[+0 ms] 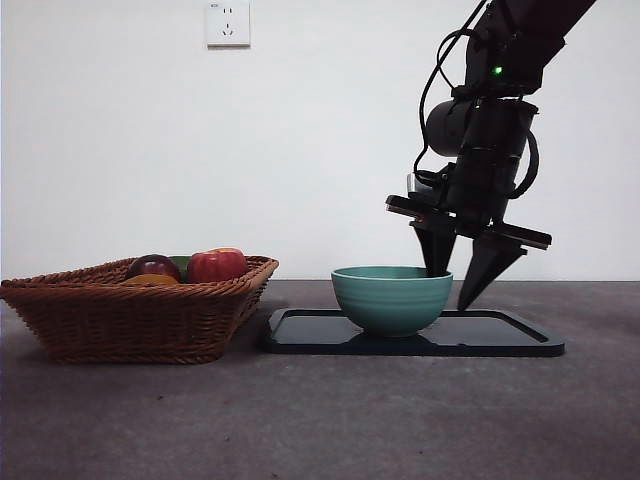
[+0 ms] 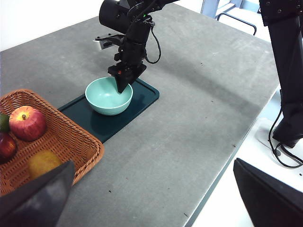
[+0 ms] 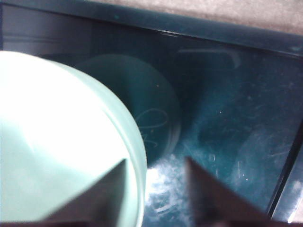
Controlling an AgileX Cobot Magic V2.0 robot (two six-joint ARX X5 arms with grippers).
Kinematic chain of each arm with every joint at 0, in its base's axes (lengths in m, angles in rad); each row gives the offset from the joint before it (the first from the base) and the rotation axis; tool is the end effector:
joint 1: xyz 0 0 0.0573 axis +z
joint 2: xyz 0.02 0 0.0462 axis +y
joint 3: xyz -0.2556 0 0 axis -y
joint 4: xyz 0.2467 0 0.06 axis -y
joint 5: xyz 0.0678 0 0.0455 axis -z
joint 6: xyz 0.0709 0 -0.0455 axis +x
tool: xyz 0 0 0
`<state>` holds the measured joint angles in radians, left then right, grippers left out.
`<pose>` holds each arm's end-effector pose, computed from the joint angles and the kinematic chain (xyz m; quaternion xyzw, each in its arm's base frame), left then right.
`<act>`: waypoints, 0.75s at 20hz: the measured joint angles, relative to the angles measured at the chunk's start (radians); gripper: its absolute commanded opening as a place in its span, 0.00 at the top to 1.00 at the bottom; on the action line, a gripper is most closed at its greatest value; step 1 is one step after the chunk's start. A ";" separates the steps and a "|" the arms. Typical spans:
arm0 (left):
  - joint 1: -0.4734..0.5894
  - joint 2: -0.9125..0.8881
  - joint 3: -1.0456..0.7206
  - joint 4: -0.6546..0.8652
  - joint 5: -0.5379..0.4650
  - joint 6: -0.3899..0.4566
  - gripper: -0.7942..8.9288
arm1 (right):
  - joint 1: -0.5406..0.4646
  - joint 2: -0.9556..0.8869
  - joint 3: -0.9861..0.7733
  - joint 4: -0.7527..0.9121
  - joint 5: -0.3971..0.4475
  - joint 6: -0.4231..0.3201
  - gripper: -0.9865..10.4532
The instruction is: Pick up the wifruite, put it on the bowl, pick up the plate, put it on desk
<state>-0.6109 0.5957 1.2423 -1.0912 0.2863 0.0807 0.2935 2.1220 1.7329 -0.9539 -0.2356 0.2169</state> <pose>0.0637 -0.0691 0.3850 0.0711 0.2003 -0.4315 0.8767 0.4123 0.1419 0.1500 0.0639 0.6404 0.1362 0.7532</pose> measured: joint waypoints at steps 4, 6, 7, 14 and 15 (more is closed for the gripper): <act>0.000 0.000 0.000 0.000 0.000 0.000 0.25 | 0.000 -0.001 0.026 -0.016 0.001 0.000 0.91; 0.000 0.000 0.000 0.000 0.000 0.000 0.25 | 0.000 -0.024 0.081 -0.069 0.002 0.000 0.91; 0.000 0.000 0.000 0.000 0.000 0.000 0.25 | 0.000 -0.057 0.092 -0.105 0.006 -0.004 0.91; 0.000 0.000 0.000 0.000 0.000 0.000 0.25 | 0.114 -0.274 -0.056 -0.247 0.048 -0.056 0.91; 0.000 0.000 0.000 0.000 0.000 0.000 0.25 | 0.145 -0.320 -0.103 -0.229 0.048 -0.057 0.91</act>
<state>-0.6113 0.5957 1.2423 -1.0916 0.2863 0.0807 0.4385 1.8019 1.6299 -1.1831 -0.1871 0.1600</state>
